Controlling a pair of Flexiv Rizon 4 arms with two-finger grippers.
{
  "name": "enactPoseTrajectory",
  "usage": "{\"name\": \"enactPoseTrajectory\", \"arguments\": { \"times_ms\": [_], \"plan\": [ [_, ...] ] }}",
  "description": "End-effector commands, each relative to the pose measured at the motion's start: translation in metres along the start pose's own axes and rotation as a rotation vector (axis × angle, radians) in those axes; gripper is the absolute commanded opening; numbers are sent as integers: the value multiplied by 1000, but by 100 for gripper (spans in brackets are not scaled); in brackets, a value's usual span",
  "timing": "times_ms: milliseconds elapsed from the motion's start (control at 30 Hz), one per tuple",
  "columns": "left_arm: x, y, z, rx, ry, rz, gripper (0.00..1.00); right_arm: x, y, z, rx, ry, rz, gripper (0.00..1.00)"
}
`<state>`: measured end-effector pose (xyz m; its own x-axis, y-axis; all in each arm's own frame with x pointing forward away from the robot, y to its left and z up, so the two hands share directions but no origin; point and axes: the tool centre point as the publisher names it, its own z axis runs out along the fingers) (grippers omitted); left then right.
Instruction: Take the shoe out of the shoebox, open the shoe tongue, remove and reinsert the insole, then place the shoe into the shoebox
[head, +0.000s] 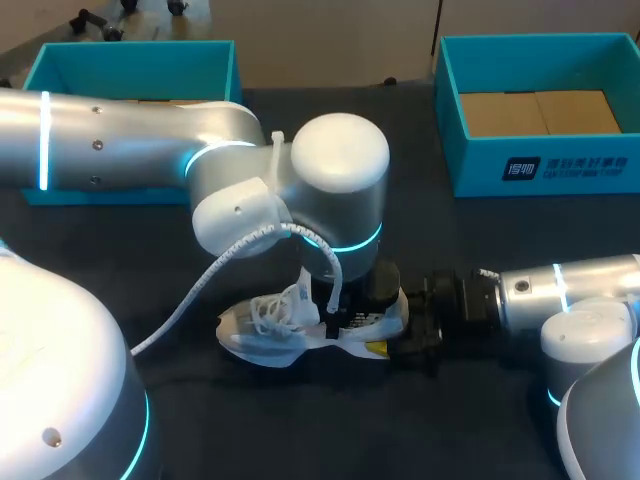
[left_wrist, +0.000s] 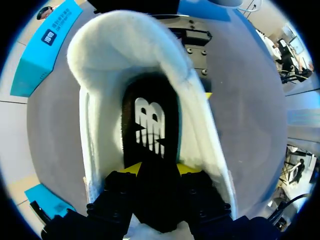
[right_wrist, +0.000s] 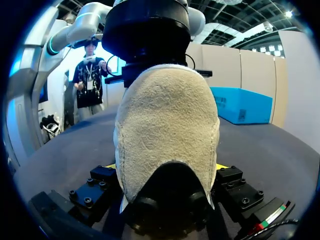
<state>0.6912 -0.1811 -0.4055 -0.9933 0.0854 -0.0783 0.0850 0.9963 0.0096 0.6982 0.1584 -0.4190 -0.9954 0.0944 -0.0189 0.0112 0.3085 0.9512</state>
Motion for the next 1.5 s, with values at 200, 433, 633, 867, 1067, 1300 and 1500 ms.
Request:
{"name": "enactPoseTrajectory", "arguments": {
  "times_ms": [200, 433, 633, 867, 1067, 1300, 1500],
  "plan": [
    [-10, -5, 6, -15, -52, -21, 33, 1, 2, 1, 4, 0, 0, 0],
    [-21, -6, 4, -16, -72, -53, 5, 1, 2, 1, 4, 0, 0, 0],
    [-25, -2, -5, 9, -53, -71, 0, 1, 2, 1, 4, 0, 0, 0],
    [-14, 4, -23, 74, 69, -47, 0, 1, 2, 1, 4, 0, 0, 0],
    [-6, 8, -37, 123, 140, -20, 0, 1, 2, 1, 4, 0, 0, 0],
    [4, 10, -50, 160, 199, 13, 0, 1, 2, 1, 4, 0, 0, 0],
    [10, 11, -58, 175, 226, 32, 0, 1, 2, 1, 4, 0, 0, 0]
  ]
}}
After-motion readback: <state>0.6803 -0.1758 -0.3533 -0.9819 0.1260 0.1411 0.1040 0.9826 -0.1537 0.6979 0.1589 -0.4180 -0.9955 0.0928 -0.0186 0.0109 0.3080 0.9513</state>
